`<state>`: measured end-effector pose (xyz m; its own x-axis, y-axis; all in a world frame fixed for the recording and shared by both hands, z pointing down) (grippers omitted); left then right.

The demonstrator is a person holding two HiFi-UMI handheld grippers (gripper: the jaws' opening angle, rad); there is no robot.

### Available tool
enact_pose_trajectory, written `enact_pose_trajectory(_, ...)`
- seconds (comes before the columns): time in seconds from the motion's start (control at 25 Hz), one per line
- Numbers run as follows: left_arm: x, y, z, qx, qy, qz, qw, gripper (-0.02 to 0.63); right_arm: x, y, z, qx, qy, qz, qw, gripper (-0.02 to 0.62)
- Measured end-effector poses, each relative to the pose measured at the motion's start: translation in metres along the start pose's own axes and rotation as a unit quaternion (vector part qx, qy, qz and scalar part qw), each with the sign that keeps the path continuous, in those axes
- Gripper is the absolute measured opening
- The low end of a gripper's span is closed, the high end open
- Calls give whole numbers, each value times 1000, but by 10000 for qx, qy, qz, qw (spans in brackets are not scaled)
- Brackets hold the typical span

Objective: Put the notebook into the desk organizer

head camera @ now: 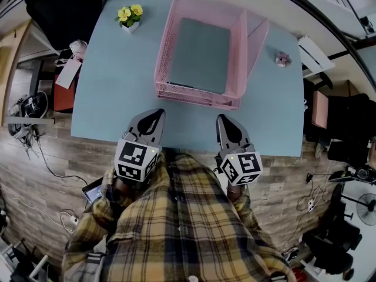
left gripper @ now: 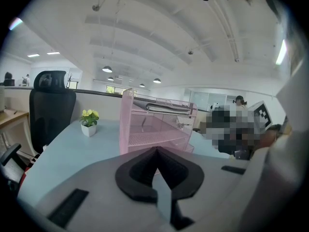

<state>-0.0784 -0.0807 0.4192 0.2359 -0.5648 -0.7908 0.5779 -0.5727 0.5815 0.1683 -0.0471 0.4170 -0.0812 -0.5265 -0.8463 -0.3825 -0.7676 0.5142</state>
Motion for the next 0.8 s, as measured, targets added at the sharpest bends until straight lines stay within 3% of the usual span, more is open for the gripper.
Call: enact_pose_trajectory(0.8,2,0,5,49,-22,-59,10000,-8,2,0,-1,-88,38,-15,10000,2)
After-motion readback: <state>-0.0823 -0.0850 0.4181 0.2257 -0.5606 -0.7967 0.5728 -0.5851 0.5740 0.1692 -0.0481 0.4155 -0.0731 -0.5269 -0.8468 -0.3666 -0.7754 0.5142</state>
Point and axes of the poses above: the fingertips, and each gripper's own axes: y forward along the fingers, z to its left, x out of its top, the point moved 8 cm from there along -y, backward along the fingers, and after that the axes turned 12 degrees about z, right-handed, at the moved point
